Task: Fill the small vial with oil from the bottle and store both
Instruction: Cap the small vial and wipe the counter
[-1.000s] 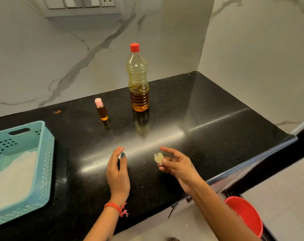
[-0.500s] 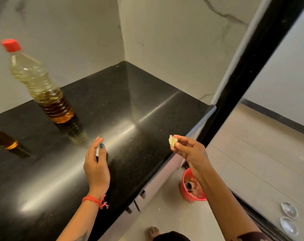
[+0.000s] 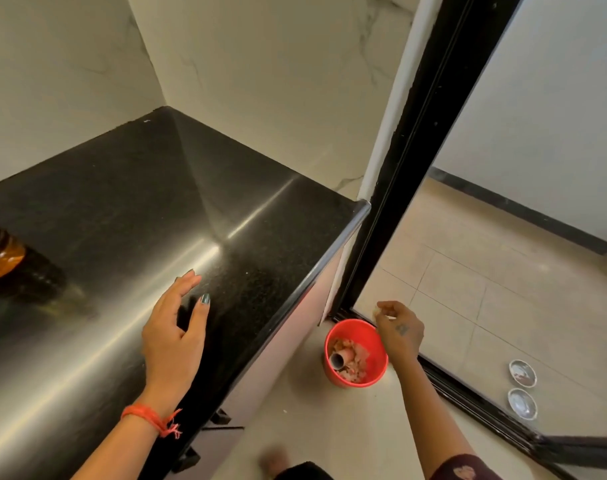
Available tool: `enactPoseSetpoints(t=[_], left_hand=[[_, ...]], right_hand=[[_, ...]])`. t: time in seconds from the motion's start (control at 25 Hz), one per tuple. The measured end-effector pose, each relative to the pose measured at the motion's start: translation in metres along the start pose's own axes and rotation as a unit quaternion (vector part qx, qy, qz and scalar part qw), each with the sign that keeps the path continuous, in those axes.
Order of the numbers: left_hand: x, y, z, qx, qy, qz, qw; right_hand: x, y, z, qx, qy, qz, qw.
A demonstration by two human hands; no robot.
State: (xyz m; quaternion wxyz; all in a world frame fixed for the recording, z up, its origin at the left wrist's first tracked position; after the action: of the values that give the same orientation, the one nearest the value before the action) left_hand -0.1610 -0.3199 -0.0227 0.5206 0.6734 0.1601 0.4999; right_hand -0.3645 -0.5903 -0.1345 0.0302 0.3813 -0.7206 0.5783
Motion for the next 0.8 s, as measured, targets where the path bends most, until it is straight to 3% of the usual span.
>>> enactPoseSetpoints(t=[0.2,0.4,0.56,0.8], left_hand=[[-0.002,0.001,0.001,0.002,-0.018,0.026,0.999],[0.004,0.000,0.001,0.005,-0.014,0.029,0.999],[0.013,-0.003,-0.001,0.010,0.007,0.014,1.000],[0.036,-0.011,-0.013,0.021,0.059,-0.006,0.998]], right_hand=[[-0.012,0.034,0.034,-0.082,-0.035,-0.084,0.992],[-0.018,0.032,0.041,-0.090,-0.030,-0.060,0.994],[-0.028,0.002,0.026,-0.019,-0.016,-0.005,1.000],[-0.050,-0.087,-0.023,0.196,0.089,0.015,0.977]])
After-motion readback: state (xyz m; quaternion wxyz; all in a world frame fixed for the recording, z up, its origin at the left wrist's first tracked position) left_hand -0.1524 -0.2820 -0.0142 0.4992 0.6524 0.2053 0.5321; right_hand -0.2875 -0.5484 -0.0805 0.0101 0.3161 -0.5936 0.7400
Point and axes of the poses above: each hand's wrist, its own z-axis towards the middle knuckle, its own x-axis out of the back of the hand, y = z × x, the point moved 4 cm from there along z, towards the middle knuckle, and after that the axes turned 14 degrees about -y, right-handed, at the moved point
